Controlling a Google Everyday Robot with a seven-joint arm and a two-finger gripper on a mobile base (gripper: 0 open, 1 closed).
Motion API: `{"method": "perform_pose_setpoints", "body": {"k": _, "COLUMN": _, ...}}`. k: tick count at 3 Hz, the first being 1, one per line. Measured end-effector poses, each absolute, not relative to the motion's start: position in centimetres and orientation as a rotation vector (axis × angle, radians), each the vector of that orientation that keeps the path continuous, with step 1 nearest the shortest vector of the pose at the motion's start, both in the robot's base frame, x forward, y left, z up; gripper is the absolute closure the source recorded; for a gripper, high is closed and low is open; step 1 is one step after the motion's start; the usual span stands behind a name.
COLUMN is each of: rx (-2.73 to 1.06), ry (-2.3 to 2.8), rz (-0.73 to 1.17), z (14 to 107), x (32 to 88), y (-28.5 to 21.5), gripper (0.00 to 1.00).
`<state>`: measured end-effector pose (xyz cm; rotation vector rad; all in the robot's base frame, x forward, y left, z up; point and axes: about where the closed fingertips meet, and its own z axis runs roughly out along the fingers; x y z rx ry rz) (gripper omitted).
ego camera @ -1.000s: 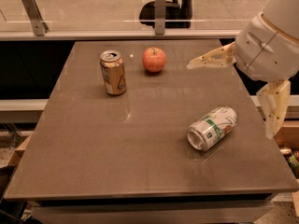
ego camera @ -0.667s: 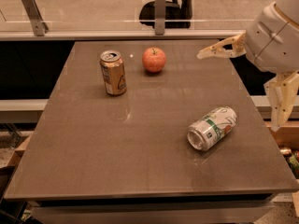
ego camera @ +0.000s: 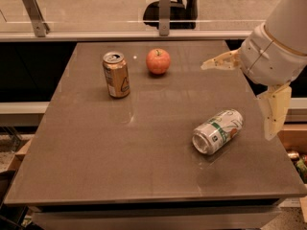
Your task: Pick 7up can
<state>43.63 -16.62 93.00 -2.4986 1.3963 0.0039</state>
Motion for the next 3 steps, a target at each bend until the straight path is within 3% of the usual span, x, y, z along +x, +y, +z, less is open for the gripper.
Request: {"method": "perform_pose_setpoints", "body": {"k": 3, "rx": -2.613, "ry": 1.307, "rz": 0.168, "z": 86.5, "x": 43.0, "y": -12.8, "gripper": 0.00}}
